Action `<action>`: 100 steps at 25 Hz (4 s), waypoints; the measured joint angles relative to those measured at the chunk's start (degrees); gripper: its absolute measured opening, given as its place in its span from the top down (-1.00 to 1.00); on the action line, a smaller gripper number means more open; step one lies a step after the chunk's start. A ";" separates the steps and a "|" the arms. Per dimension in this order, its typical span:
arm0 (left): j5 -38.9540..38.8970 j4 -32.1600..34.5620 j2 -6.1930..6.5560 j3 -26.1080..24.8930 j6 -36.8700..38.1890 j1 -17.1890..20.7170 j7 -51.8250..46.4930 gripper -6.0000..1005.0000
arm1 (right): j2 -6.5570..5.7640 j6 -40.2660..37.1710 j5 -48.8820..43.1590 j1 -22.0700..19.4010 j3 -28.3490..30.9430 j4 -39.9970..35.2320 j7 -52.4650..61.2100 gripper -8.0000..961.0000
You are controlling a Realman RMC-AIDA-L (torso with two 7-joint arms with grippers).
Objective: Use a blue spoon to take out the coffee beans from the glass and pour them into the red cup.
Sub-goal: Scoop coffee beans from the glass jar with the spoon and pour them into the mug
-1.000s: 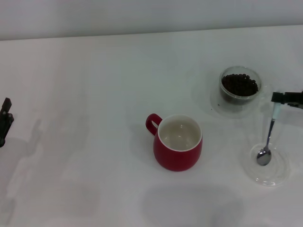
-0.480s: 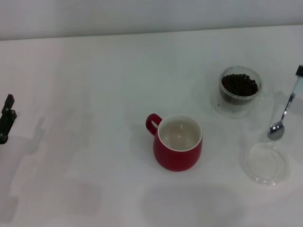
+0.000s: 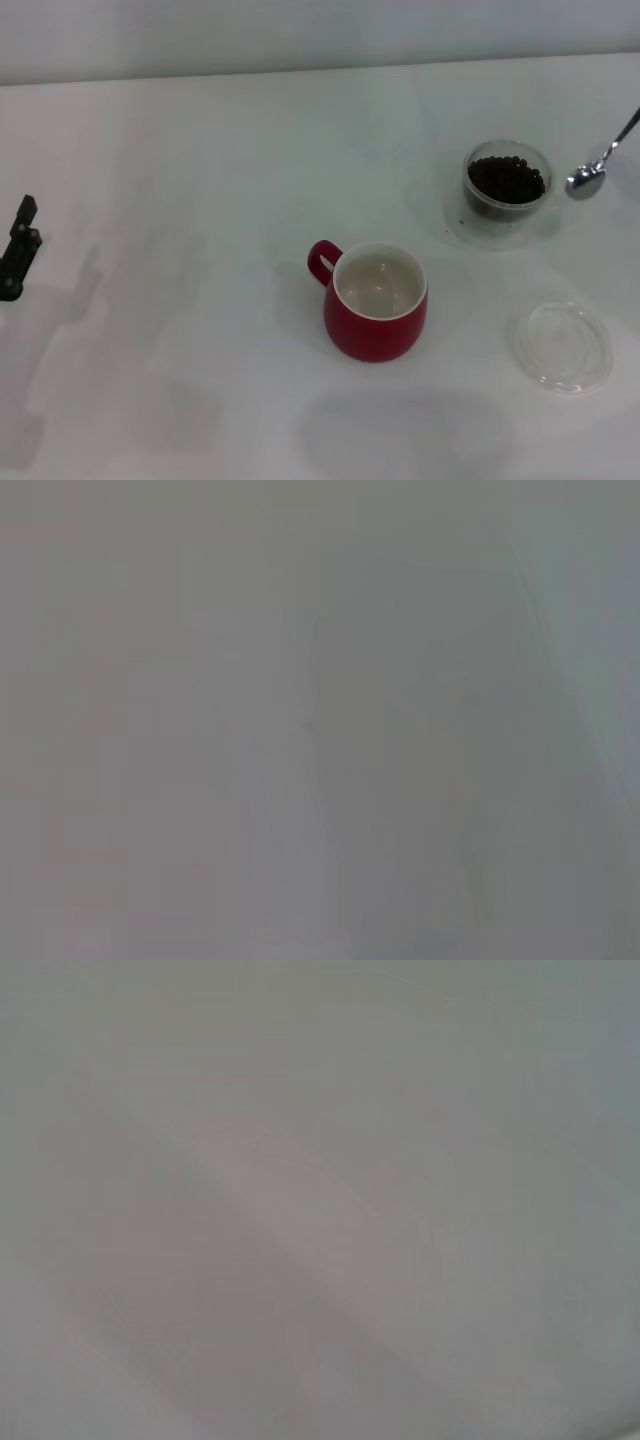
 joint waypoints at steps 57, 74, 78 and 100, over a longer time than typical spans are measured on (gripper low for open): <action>-0.93 1.39 -0.08 -0.36 -3.20 -2.56 0.87 -0.30 | 6.37 -8.80 0.34 5.93 -5.70 -2.77 -33.82 0.68; -0.92 1.39 -0.04 -0.36 -3.20 -2.64 0.89 -0.29 | 6.85 -12.00 -0.01 5.45 -6.11 -2.08 -35.18 0.68; -0.92 1.37 0.00 -0.36 -3.19 -2.89 0.88 -0.29 | 6.99 -13.08 0.23 5.15 -6.01 -1.95 -32.33 0.68; -0.65 1.23 0.01 -0.20 -3.19 -3.26 0.88 -0.29 | 6.94 -18.87 0.35 4.94 -5.67 -0.97 -14.53 0.68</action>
